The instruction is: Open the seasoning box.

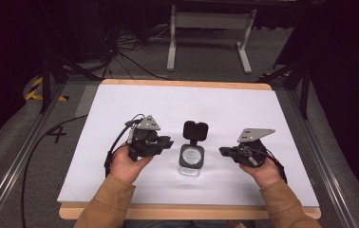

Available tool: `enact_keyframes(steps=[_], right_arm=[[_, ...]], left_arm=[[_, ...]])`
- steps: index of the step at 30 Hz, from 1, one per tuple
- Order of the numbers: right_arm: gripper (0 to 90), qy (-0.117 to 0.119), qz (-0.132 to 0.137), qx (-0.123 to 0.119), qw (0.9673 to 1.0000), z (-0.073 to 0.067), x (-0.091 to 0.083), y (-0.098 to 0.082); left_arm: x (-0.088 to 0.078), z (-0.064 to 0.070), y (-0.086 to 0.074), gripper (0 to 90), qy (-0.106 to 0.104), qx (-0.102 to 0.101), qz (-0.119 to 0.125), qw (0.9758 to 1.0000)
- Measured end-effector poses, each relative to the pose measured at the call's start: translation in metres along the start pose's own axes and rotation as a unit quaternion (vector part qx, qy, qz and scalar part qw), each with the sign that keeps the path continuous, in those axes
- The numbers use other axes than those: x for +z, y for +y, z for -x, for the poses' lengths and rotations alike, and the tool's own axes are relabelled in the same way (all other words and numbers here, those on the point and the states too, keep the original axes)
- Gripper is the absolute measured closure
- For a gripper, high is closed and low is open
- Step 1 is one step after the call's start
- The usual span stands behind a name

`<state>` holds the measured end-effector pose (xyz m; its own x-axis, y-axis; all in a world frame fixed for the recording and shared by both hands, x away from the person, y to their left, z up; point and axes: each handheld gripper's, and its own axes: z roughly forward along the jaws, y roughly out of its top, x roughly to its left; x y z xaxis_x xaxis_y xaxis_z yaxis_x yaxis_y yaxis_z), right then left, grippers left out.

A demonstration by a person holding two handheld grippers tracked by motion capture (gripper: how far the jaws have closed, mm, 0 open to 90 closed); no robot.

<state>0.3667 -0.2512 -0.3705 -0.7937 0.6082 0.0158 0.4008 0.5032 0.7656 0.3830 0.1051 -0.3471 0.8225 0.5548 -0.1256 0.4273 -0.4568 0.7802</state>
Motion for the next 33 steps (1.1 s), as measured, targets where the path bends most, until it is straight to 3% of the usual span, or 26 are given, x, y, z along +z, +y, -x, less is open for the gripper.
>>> enact_keyframes(steps=[4, 8, 12, 16, 19, 24, 28, 33], right_arm=[[86.2, -0.035, 0.015, 0.017, 0.9991, 0.02, -0.016, -0.004], [81.9, -0.077, 0.022, 0.043, 0.9959, 0.043, -0.032, -0.015], [74.8, -0.108, 0.018, 0.058, 0.9923, 0.062, -0.041, -0.027], [65.4, -0.134, 0.013, 0.071, 0.9884, 0.08, -0.043, -0.041], [58.4, -0.147, -0.002, 0.079, 0.986, 0.092, -0.039, -0.051], [55.5, -0.155, -0.021, 0.092, 0.9834, 0.104, -0.031, -0.066], [52.4, -0.152, -0.023, 0.102, 0.9828, 0.113, -0.027, -0.076], [52.1, -0.156, -0.03, 0.115, 0.9805, 0.119, -0.022, -0.084]], left_arm=[[-0.013, -0.016, -0.006, 72.4, 0.037, -0.013, -0.012, 0.9992], [-0.022, -0.037, -0.017, 69.3, 0.055, -0.047, -0.001, 0.9973], [-0.025, -0.056, -0.032, 64.7, 0.075, -0.057, 0.002, 0.9956], [-0.025, -0.072, -0.046, 62.2, 0.071, -0.064, -0.002, 0.9954], [-0.021, -0.084, -0.057, 60.2, 0.072, -0.079, -0.003, 0.9942], [-0.012, -0.097, -0.071, 59.1, 0.108, -0.11, -0.024, 0.9877], [-0.004, -0.104, -0.08, 58.9, 0.105, -0.126, -0.043, 0.9856], [0.001, -0.106, -0.082, 56.5, 0.108, -0.122, -0.054, 0.9852]])
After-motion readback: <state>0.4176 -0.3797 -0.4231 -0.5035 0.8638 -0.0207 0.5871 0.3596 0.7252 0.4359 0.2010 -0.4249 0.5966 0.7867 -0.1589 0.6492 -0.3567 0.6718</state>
